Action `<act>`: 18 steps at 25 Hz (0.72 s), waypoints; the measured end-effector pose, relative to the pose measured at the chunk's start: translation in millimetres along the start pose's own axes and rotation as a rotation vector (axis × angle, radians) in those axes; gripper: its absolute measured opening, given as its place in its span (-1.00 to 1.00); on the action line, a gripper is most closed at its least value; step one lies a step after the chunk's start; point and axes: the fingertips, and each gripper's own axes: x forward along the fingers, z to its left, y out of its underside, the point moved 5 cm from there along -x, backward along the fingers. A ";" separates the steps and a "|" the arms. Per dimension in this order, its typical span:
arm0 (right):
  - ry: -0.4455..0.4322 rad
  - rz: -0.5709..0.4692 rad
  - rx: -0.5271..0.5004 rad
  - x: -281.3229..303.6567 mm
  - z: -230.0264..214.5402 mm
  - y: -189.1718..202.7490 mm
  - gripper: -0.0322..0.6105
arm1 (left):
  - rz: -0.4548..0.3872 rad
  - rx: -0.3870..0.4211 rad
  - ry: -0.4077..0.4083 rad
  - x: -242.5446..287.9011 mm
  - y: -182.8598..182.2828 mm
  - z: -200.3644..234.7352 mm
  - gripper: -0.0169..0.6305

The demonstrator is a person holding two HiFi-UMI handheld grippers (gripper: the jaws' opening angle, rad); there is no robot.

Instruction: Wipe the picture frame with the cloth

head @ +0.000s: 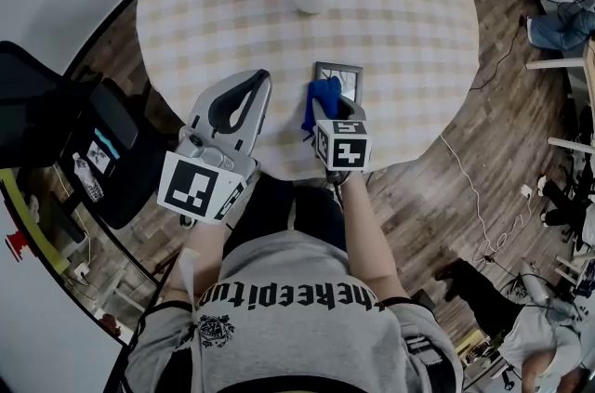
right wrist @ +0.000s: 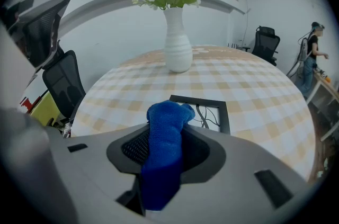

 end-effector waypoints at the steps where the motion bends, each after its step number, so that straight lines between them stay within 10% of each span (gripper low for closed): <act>1: 0.000 0.001 -0.001 0.0 -0.4 0.3 -0.44 | -0.001 -0.001 -0.001 -0.5 0.1 0.4 -0.90; 18: -0.025 0.004 0.001 -15.7 4.2 21.2 -0.44 | -0.001 -0.003 0.032 4.4 1.2 -12.8 -0.90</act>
